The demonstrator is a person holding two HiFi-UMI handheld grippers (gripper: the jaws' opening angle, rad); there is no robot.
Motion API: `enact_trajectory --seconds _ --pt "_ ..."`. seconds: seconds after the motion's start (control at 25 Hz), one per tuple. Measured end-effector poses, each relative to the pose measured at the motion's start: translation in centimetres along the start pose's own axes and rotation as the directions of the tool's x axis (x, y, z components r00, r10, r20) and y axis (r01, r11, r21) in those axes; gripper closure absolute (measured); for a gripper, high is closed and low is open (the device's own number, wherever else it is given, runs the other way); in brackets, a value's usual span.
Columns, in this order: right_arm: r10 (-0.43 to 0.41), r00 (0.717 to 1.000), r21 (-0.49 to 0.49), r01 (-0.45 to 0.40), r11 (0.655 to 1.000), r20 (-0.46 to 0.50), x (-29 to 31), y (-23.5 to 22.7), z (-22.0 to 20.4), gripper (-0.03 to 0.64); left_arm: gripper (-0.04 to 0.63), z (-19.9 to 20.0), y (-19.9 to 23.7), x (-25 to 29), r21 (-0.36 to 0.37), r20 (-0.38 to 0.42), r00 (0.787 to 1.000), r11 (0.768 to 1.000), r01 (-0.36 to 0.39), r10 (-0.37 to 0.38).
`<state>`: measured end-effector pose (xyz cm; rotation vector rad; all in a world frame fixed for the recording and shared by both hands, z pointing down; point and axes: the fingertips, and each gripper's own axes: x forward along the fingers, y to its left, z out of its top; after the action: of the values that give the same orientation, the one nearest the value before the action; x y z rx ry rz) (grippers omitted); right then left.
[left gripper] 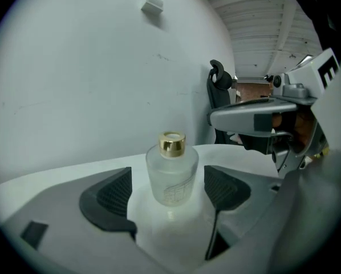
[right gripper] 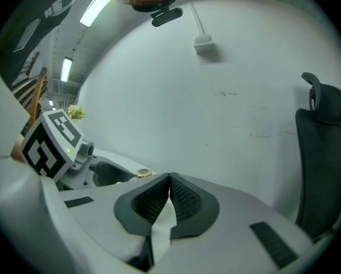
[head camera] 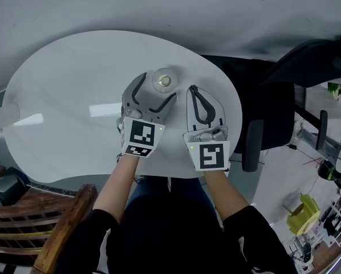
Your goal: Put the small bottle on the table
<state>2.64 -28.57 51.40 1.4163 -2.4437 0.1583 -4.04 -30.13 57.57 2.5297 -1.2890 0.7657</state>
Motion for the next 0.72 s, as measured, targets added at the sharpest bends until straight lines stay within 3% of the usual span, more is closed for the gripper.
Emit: enact_trajectory --seconds 0.16,0.2,0.28,0.44,0.72 --pt "-0.006 1.0 -0.003 0.006 1.0 0.027 -1.7 0.3 1.8 0.594 0.214 2.3 0.4 -3.3 -0.014 0.06 0.997 0.999 -0.051 0.052" --pt "-0.007 0.999 -0.006 0.007 1.0 0.033 -2.1 0.4 2.3 0.595 0.241 3.0 0.4 -4.2 -0.024 0.078 0.995 0.997 -0.067 0.069" --pt "-0.01 0.999 -0.014 0.01 1.0 0.051 -3.0 0.5 3.4 0.594 0.387 4.5 0.6 -6.1 -0.047 0.12 0.986 0.993 -0.107 0.112" --pt "-0.002 0.995 -0.043 0.006 0.999 0.104 -5.1 1.2 6.4 0.595 0.551 7.9 0.4 -9.9 -0.054 0.2 0.963 0.984 -0.172 0.18" --pt "0.001 0.972 -0.077 0.017 0.997 0.233 -10.1 1.5 12.3 0.595 0.588 13.4 -1.6 -16.6 -0.099 0.307 0.916 0.966 -0.239 0.258"
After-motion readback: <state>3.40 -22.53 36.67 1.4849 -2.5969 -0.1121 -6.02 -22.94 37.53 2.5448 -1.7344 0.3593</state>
